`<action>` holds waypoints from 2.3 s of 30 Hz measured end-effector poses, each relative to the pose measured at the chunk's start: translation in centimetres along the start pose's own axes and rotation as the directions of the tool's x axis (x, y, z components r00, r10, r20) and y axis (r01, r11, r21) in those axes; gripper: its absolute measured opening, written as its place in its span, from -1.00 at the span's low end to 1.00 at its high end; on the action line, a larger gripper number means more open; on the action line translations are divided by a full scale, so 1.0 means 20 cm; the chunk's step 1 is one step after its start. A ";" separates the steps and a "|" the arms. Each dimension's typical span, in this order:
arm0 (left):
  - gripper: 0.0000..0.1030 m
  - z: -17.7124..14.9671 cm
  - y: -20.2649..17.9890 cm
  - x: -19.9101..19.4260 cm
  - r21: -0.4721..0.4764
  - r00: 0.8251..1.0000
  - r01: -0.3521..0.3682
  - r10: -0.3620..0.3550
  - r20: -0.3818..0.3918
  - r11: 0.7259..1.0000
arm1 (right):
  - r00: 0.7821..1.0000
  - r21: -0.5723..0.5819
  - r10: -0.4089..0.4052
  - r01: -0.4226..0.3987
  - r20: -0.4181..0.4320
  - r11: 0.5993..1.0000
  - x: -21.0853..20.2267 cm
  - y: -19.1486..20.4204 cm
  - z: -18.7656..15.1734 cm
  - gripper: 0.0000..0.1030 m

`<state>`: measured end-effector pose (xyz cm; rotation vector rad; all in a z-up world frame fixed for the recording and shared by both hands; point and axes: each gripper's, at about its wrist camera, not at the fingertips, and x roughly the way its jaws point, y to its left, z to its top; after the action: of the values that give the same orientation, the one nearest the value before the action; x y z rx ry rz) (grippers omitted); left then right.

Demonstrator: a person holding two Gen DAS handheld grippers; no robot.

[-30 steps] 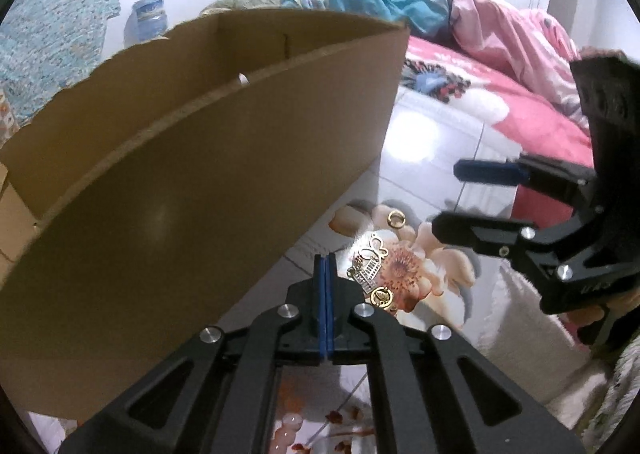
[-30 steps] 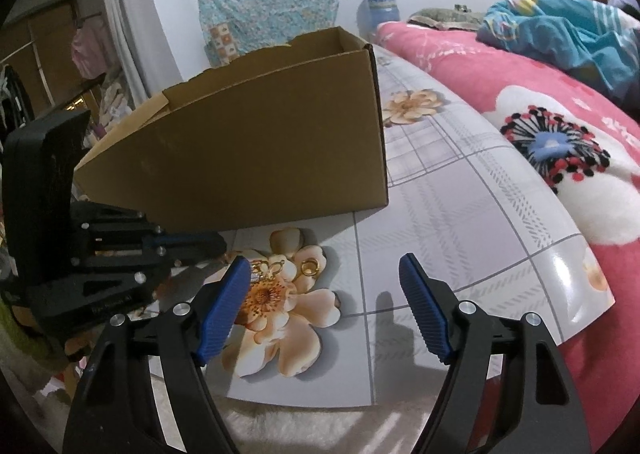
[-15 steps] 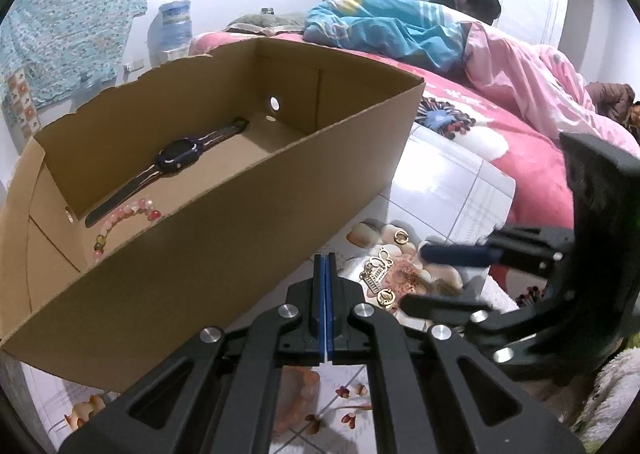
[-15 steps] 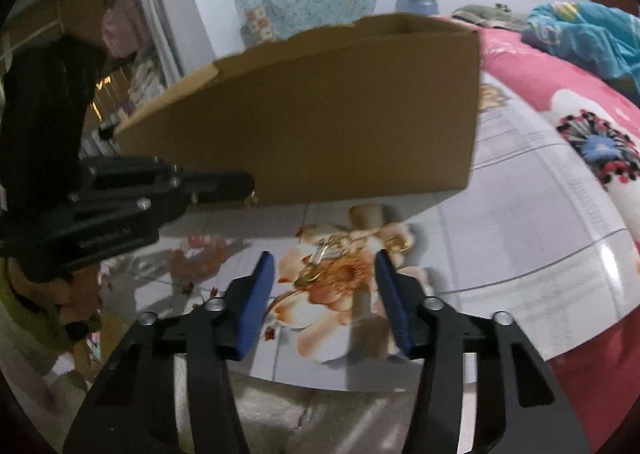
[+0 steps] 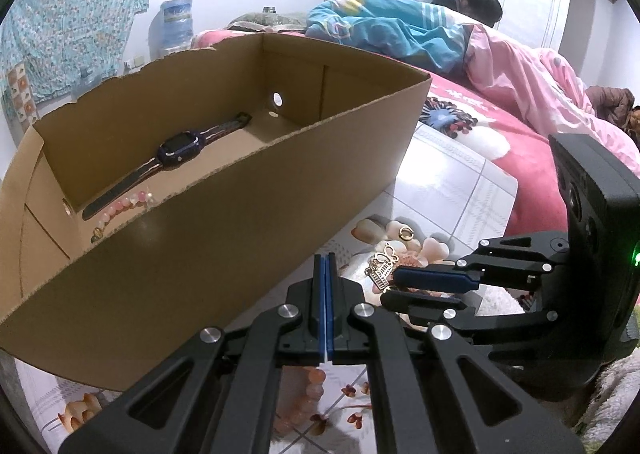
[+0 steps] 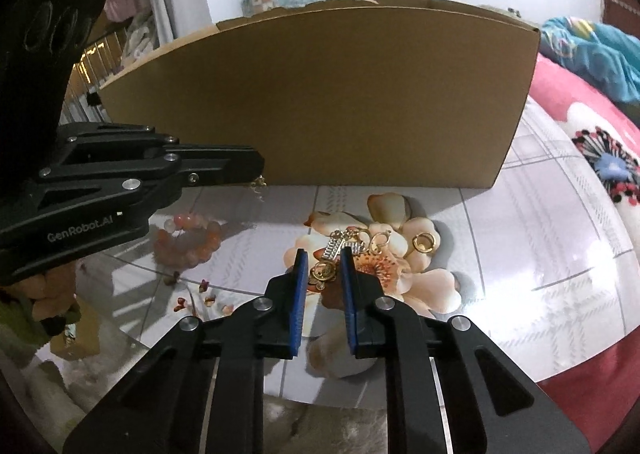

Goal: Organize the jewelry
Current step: 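Lower the right tool onto a gold earring and close on it, then carry the gold piece over the box with the right tool and open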

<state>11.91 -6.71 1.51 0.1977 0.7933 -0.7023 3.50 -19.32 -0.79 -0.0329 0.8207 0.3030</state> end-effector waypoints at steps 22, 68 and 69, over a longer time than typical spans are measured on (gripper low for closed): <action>-1.00 0.02 -0.01 -0.09 0.005 0.999 0.006 -0.006 0.035 1.000 | 0.998 -0.019 -0.008 0.009 0.059 1.000 -0.10 0.03 0.01 -0.81; -0.77 0.49 0.29 -0.16 -0.215 0.965 -0.186 0.219 0.144 0.959 | 0.960 0.133 0.021 -0.061 0.279 0.989 -0.18 -0.23 0.63 -0.27; -0.77 0.48 0.28 -0.18 -0.207 0.965 -0.182 0.215 0.151 0.961 | 0.955 0.130 0.036 -0.077 0.296 0.989 -0.21 -0.24 0.61 -0.24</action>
<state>19.34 -4.64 10.17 0.0405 0.6600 -0.4423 10.81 -23.19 10.26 0.1646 0.5468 0.2952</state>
